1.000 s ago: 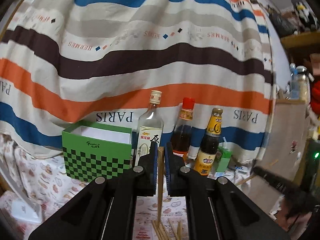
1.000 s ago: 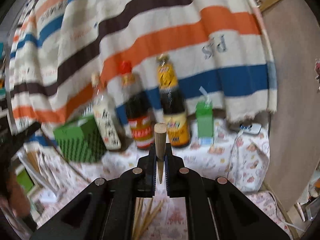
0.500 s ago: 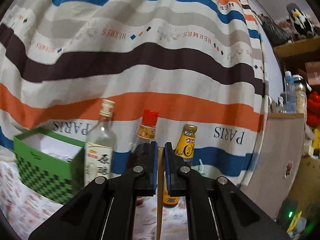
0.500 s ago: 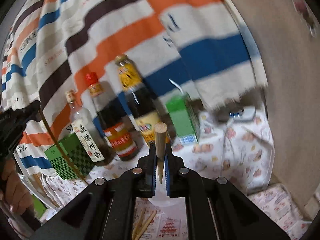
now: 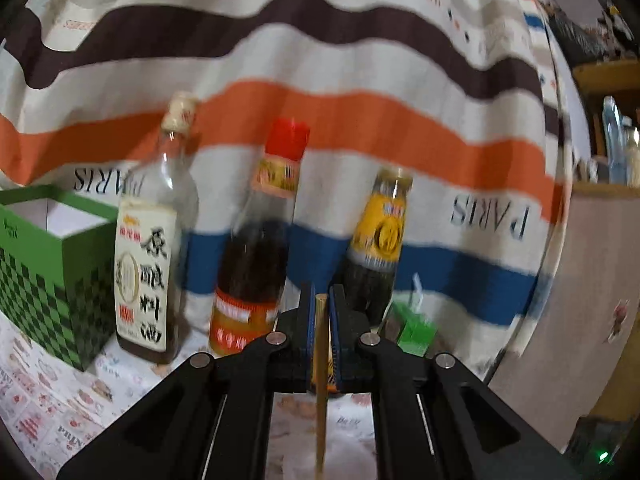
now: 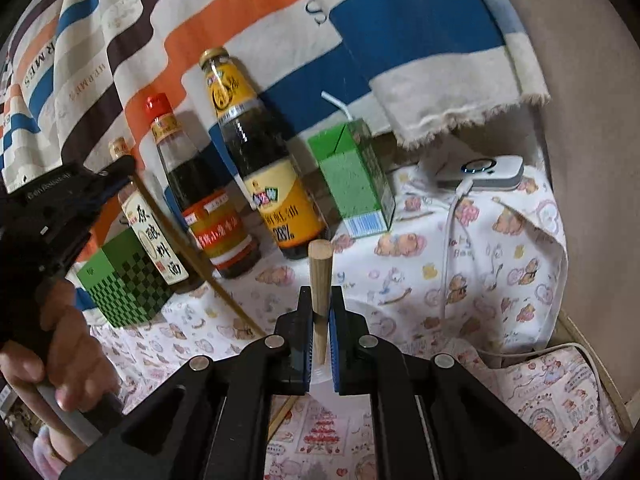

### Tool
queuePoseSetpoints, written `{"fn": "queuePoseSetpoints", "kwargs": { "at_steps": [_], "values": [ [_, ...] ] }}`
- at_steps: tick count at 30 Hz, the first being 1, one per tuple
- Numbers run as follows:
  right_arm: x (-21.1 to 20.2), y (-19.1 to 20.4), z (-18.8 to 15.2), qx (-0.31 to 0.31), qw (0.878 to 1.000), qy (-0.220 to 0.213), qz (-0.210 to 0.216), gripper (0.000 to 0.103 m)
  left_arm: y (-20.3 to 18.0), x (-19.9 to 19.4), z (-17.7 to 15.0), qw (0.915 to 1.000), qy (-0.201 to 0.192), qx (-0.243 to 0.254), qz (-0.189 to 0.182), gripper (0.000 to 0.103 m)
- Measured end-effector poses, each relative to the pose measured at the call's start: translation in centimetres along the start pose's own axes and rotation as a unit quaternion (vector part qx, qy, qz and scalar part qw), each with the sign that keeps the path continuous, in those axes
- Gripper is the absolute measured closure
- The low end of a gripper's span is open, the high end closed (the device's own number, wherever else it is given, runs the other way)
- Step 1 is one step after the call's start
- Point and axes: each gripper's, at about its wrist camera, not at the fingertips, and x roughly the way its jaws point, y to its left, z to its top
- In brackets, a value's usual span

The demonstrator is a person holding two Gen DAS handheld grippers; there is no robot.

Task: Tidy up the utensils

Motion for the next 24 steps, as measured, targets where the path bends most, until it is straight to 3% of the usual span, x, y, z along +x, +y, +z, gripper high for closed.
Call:
{"fn": "queuePoseSetpoints", "kwargs": {
  "at_steps": [6, 13, 15, 17, 19, 24],
  "values": [
    [0.9, -0.1, -0.5, 0.006, 1.000, 0.017, -0.004, 0.095, -0.4, 2.3, -2.0, 0.9977, 0.056, 0.024, 0.030, 0.097],
    [1.4, -1.6, -0.5, 0.045, 0.999, 0.024, -0.014, 0.094, 0.4, 3.4, -3.0, 0.9953, 0.083, 0.022, 0.045, 0.095],
    [1.5, -1.8, -0.5, 0.050, 0.998, 0.032, -0.015, 0.091, 0.9, 3.7, -3.1, 0.9944, 0.092, 0.008, 0.052, 0.084],
    [1.6, -1.8, -0.4, 0.050, 0.998, 0.041, -0.008, 0.063, 1.5, 3.6, -2.6, 0.9944, 0.091, -0.015, 0.052, 0.072],
    [1.4, -1.5, -0.4, 0.040, 0.999, 0.035, -0.012, 0.046, 1.6, 3.3, -1.8, 0.9948, 0.089, -0.015, 0.047, 0.056],
    [1.1, -0.2, -0.4, 0.013, 0.999, 0.035, -0.016, 0.038, 1.2, 0.7, 0.1, 0.9959, 0.063, 0.047, 0.044, 0.024]
  ]
}}
